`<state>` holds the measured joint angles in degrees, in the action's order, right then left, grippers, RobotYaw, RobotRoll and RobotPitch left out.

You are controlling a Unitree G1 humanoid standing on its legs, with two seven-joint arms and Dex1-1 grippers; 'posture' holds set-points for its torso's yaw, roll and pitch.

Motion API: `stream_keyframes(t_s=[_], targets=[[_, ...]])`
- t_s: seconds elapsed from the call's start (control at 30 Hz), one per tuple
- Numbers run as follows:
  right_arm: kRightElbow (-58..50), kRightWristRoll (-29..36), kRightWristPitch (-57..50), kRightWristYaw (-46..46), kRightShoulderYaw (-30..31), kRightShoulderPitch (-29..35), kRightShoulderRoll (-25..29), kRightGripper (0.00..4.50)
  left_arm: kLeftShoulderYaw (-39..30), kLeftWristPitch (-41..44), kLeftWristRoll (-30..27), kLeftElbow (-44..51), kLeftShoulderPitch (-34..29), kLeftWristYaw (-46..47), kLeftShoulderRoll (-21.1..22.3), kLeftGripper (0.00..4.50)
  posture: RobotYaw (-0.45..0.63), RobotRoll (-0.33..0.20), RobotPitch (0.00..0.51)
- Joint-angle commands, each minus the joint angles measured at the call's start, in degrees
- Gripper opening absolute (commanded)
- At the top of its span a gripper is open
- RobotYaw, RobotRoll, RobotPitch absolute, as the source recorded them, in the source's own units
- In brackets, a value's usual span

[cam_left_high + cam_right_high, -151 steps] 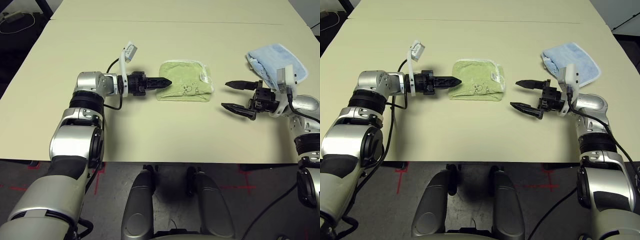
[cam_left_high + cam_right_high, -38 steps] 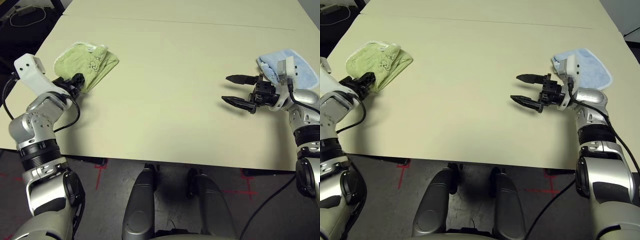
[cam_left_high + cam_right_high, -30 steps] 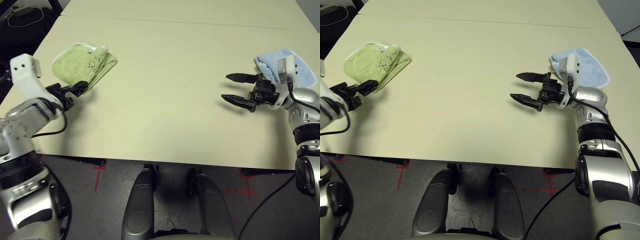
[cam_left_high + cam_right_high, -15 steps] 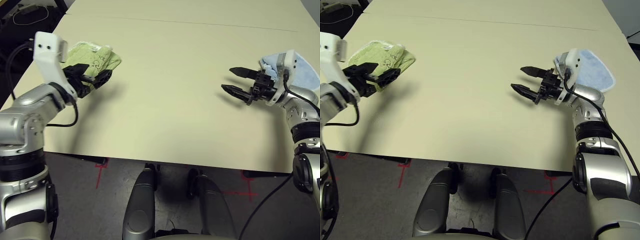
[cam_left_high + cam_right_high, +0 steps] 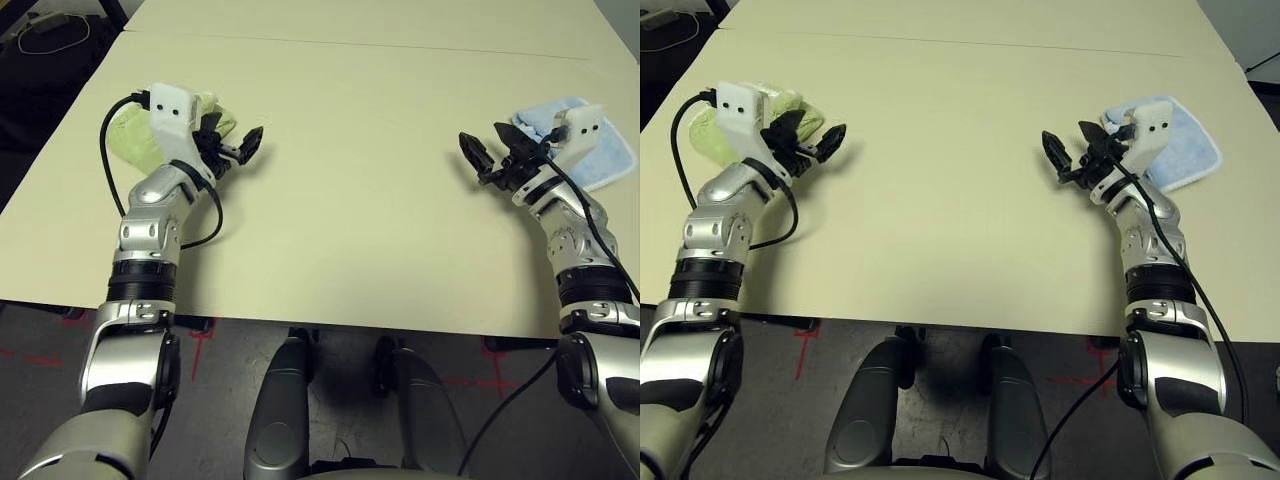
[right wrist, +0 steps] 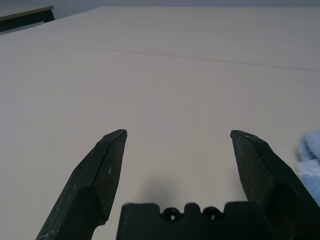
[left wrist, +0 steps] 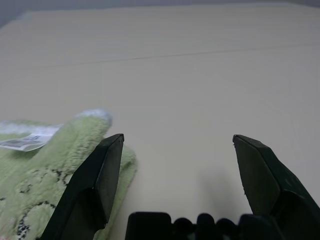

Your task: Fold the towel and set it aside.

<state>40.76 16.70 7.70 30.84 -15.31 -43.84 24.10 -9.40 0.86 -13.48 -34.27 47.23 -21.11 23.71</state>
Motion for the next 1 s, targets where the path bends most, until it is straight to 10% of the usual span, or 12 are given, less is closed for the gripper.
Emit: stream_keyframes(t_s=[0.03, 1.0], targets=[[5.7, -3.1, 7.3, -6.6, -0.8, -1.1, -0.8, 4.5, -1.3, -7.0, 2.3, -7.2, 1.2, 4.9, -2.4, 4.42, 0.05, 0.0, 0.235], [21.1, -3.2, 15.1, -13.5, -3.3, -5.8, -3.3, 4.5, -3.5, -19.8, 5.0, -22.4, 4.1, 9.5, -2.7, 4.42, 0.01, 0.0, 0.253]])
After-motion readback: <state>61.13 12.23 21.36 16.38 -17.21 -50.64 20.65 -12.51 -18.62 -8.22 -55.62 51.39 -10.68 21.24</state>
